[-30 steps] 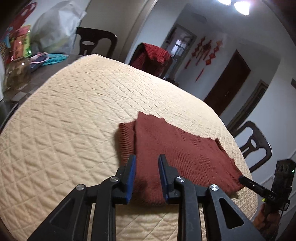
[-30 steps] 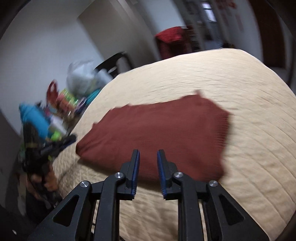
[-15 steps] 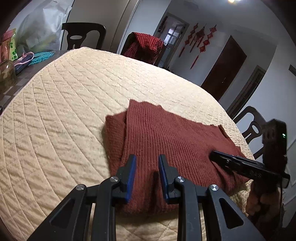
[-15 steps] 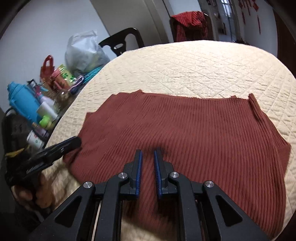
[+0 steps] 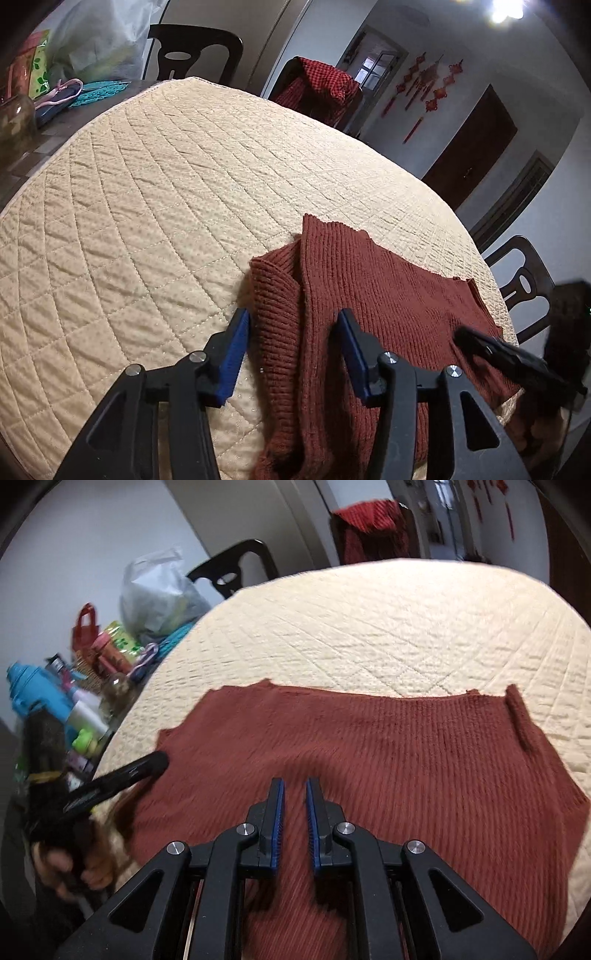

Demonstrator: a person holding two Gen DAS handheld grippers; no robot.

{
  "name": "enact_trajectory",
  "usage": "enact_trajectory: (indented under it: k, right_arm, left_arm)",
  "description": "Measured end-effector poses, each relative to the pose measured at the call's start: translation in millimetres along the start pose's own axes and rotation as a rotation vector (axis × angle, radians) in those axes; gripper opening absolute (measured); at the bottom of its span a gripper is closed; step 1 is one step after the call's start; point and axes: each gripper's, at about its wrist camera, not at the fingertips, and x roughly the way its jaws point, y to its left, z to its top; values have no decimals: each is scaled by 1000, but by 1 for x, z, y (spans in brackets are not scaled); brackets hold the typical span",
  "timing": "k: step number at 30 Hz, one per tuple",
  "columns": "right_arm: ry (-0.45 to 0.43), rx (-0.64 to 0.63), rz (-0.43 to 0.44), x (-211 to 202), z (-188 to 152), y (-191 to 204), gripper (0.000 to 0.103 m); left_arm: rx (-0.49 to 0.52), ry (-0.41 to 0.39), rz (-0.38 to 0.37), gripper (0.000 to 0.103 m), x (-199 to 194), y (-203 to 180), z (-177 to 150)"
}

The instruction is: Fold small clothes

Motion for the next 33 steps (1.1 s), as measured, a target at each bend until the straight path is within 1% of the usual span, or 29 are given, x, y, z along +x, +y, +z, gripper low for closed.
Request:
enact_trajectory:
  k: [1,4,7,10,13,18,22,25,27,28,29,31,33]
  right_arm:
    - [5,-13,18,-5,-9,4,11]
    - [32,-28,34,-8,-28,8,11]
    - [13,-19,47,-19,-37,8,11]
    - [9,-32,56,-26,-42,12,11]
    - [21,-41,66,-26,-47,13,11]
    - [29,-17,89,-22,-51,7,11]
    - [43,-27,94,-20,-53,8,11]
    - [49,-25,103,-20,-55,7,11]
    - [52,-33,103,-21,-56,8,11]
    - [48,-37,103,-22,-55,9,11]
    - [42,-39,104,-25,-55,9,11]
    - [16,-33,107,-32,-54,7,11]
    - [-11,-18,97,-40,-52,2,11]
  left_arm:
    - [-3,-1,-5,53,-1,0,-1]
    - [-16,-6,-30,58,2,3,2]
    - [-14,-11,-35,61,4,2,4]
    - [-13,-9,-37,61,3,2,3]
    - [-23,4,-70,61,-3,2,-4]
    - [-45,17,-127,61,-16,3,-19]
    - [-90,26,-173,61,-19,5,-25]
    - [-84,15,-168,61,-18,2,-26]
    - [-79,23,-170,48,-15,1,-23]
    - [-77,29,-167,35,-13,-1,-23]
    - [-76,33,-166,29,-11,-2,-22]
    - [-70,23,-174,25,-13,-3,-21]
    - [-51,-3,-188,23,-21,-9,-17]
